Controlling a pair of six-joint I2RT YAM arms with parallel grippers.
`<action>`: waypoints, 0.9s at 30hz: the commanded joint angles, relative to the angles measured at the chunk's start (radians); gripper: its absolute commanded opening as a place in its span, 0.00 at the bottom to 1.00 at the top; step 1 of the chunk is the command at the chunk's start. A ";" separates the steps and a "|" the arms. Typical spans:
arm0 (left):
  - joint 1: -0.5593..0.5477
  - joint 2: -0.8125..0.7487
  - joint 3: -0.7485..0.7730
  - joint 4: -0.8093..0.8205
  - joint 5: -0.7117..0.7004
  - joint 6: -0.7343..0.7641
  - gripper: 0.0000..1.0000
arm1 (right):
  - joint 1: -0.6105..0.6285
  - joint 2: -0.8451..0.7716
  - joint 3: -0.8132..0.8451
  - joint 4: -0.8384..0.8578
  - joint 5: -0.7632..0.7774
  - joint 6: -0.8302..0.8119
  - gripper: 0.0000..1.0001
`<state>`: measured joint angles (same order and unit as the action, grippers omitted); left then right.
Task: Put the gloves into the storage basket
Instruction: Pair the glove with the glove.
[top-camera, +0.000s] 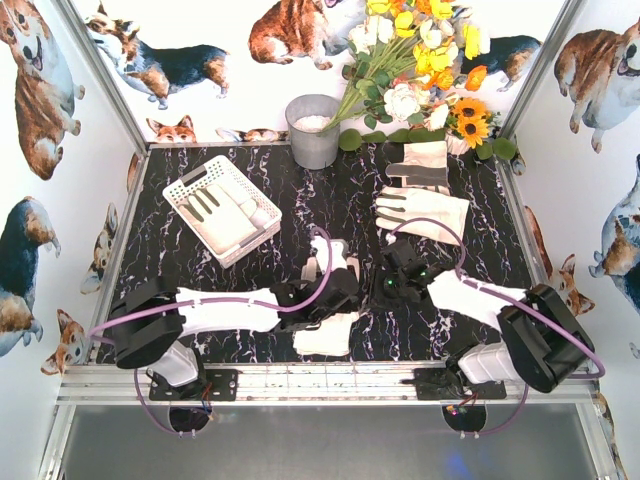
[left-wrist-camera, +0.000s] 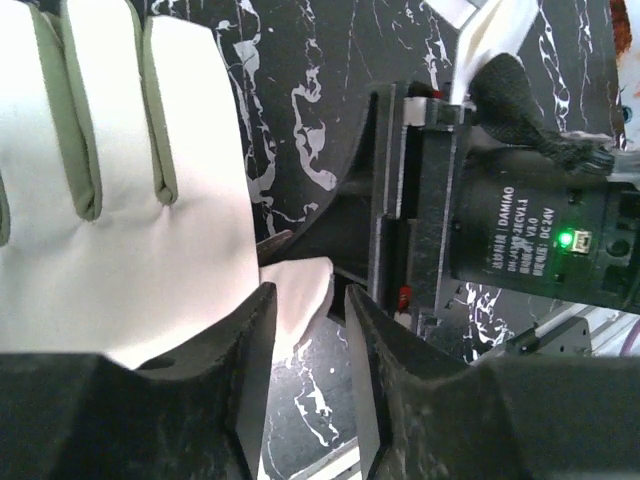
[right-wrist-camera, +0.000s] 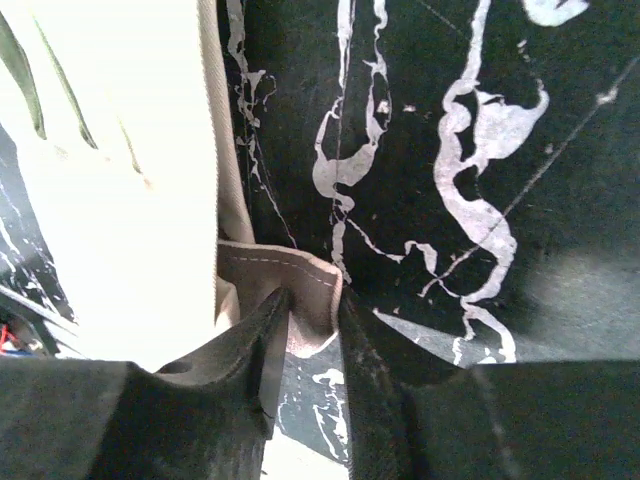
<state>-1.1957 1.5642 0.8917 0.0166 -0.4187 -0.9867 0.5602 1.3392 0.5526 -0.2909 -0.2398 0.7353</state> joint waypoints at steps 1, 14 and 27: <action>-0.005 -0.083 -0.033 0.022 -0.050 -0.019 0.36 | -0.003 -0.057 0.020 -0.100 0.107 -0.028 0.34; 0.071 -0.364 -0.125 -0.266 -0.019 0.048 0.68 | -0.040 -0.333 0.079 -0.333 0.168 -0.029 0.57; 0.222 -0.543 -0.405 -0.190 0.182 -0.047 0.55 | -0.040 -0.331 -0.016 -0.156 -0.020 0.054 0.45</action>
<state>-1.0046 1.0588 0.5381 -0.2356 -0.3340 -0.9974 0.5213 0.9676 0.5377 -0.5354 -0.1921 0.7734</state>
